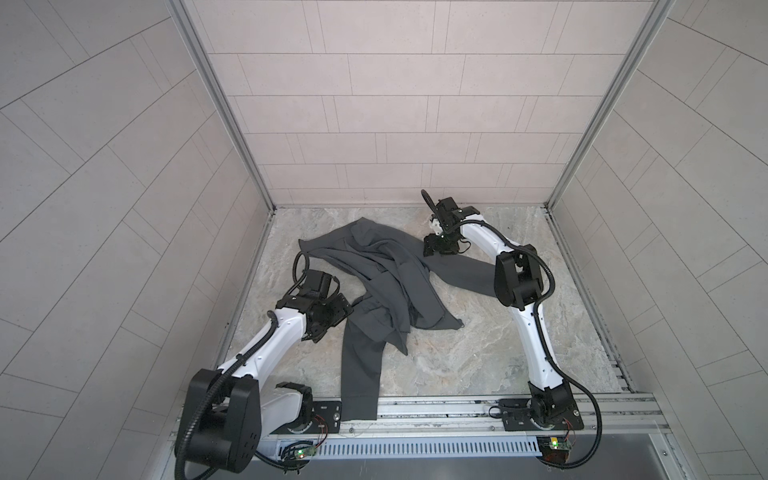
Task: Zip up the jacket
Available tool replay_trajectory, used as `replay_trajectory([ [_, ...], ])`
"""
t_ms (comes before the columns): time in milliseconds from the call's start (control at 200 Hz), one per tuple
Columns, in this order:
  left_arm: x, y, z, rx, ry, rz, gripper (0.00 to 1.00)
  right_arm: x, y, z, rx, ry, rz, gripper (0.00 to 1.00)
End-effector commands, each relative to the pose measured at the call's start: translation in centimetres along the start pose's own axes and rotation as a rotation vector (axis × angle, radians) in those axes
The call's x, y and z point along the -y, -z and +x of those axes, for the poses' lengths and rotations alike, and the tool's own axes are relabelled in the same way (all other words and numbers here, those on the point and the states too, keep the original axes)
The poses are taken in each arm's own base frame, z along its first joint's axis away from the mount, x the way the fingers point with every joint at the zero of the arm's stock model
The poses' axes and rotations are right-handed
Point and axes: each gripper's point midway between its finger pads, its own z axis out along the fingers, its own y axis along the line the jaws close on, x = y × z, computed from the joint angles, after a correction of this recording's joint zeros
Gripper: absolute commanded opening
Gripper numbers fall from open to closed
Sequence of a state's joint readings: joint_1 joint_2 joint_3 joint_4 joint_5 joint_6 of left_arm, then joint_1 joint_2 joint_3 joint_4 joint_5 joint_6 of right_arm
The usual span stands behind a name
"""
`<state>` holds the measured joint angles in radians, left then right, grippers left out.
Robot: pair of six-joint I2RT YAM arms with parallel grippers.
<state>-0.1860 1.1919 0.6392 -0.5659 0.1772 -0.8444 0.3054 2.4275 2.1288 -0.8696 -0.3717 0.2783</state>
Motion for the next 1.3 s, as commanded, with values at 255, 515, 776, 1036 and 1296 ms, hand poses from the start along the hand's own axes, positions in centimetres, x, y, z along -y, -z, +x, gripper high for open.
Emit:
replay_trajectory([
  [255, -0.8, -1.5, 0.1, -0.119, -0.174, -0.139, 0.95, 1.0, 4.0, 3.0, 0.013, -0.008, 0.025, 0.0],
  [515, -2.4, 1.5, 2.7, -0.106, -0.216, -0.153, 0.93, 1.7, 7.2, 2.9, 0.052, -0.003, 0.058, 0.0],
  [776, -4.9, 2.6, 4.7, -0.092, -0.017, -0.174, 0.92, 3.3, 9.0, 3.3, 0.077, -0.035, 0.134, 0.0],
  [1036, -3.0, 1.0, 6.7, -0.148, -0.023, -0.089, 0.83, 4.8, 9.1, 4.5, 0.077, -0.104, 0.107, 0.1],
  [1296, -2.2, -0.8, 7.9, -0.165, -0.066, -0.131, 0.74, 4.1, 6.3, 4.7, -0.005, -0.103, 0.047, 0.59],
])
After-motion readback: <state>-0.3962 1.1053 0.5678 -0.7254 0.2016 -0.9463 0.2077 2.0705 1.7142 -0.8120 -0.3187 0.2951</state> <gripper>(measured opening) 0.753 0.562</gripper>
